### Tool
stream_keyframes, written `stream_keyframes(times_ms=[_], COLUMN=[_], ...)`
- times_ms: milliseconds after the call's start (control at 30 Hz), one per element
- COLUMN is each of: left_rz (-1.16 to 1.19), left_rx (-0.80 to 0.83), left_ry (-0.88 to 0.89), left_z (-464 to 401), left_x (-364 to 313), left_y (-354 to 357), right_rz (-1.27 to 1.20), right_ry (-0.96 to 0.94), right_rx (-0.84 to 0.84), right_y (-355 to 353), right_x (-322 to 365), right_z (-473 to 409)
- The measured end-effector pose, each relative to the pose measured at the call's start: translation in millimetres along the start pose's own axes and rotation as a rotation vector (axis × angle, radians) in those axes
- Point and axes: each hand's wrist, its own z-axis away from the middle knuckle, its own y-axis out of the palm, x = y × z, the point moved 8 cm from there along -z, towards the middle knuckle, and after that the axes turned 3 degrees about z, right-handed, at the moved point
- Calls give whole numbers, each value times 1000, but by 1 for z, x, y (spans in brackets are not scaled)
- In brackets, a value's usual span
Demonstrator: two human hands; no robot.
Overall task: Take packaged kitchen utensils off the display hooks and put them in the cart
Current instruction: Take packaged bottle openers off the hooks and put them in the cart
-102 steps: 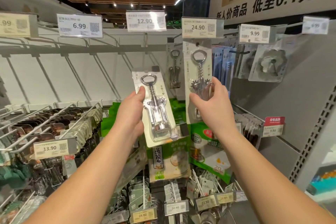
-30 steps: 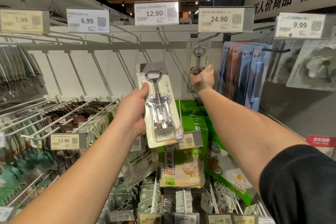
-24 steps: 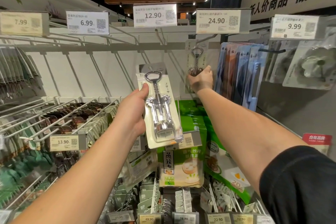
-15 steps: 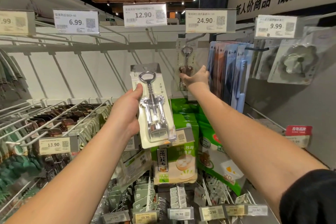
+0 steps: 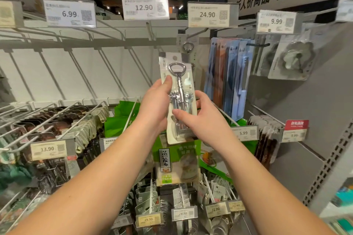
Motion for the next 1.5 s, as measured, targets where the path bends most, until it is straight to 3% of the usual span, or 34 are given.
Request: stream_keyframes(times_ms=[267, 533, 767, 1000, 1233, 1500], left_rz=[10, 22, 108, 117, 1, -124], left_rx=[157, 199, 272, 136, 144, 16], left_ry=[-1, 18, -4, 37, 113, 102], left_z=[4, 1, -2, -19, -25, -51], left_x=[0, -7, -15, -12, -17, -9], left_y=[33, 50, 63, 52, 56, 45], right_rz=[120, 194, 110, 82, 100, 273], right_ry=[3, -8, -78, -84, -99, -28], right_rx=[-157, -239, -365, -405, -414, -349], right_y=[-19, -39, -52, -62, -68, -58], right_x=[-5, 4, 13, 10, 4, -8], right_z=[-2, 0, -4, -16, -28, -64])
